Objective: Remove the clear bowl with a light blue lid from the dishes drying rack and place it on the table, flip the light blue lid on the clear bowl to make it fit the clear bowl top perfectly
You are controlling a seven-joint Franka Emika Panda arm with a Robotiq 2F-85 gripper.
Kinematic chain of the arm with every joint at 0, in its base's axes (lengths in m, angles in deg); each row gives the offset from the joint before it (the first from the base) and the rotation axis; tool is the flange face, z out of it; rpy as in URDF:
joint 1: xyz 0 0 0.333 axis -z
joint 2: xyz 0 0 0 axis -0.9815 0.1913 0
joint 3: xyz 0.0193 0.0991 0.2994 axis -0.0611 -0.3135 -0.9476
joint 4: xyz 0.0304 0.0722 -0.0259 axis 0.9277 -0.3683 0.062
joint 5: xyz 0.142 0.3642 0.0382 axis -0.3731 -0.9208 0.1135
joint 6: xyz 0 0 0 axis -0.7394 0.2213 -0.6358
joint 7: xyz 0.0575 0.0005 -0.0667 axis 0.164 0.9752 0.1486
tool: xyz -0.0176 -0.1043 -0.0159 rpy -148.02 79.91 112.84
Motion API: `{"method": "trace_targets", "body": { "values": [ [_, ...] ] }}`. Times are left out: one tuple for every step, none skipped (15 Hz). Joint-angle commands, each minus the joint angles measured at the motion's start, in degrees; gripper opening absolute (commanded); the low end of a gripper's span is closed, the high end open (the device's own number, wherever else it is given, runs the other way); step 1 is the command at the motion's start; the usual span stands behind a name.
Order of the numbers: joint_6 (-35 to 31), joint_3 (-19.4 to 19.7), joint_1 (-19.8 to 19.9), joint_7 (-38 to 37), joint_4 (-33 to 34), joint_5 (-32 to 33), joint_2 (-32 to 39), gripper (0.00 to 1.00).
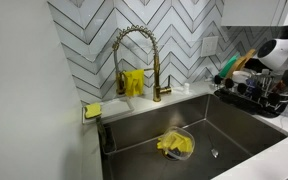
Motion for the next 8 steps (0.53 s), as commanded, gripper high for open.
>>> {"method": "trace_targets", "body": {
  "values": [
    [2.6,0.1,-0.7,-3.2,0.4,0.7,1.1,0.02],
    [2.8,0.0,-0.7,-3.9,0.5,0.4,1.2,0.02],
    [3.1,0.1,-0.6,-5.0,0.7,0.0,1.4,0.02],
    [3.4,0.1,-0.6,-5.7,0.9,0.1,1.7,0.02],
    [3.5,0.1,-0.6,-6.5,1.2,-0.1,2.0,0.02],
    [4.0,0.1,-0.6,-7.2,1.5,-0.2,2.2,0.02],
    [4.7,0.1,-0.7,-7.7,1.8,-0.3,2.6,0.02],
    [5.2,0.1,-0.7,-8.1,2.1,-0.5,2.9,0.02]
  ]
}}
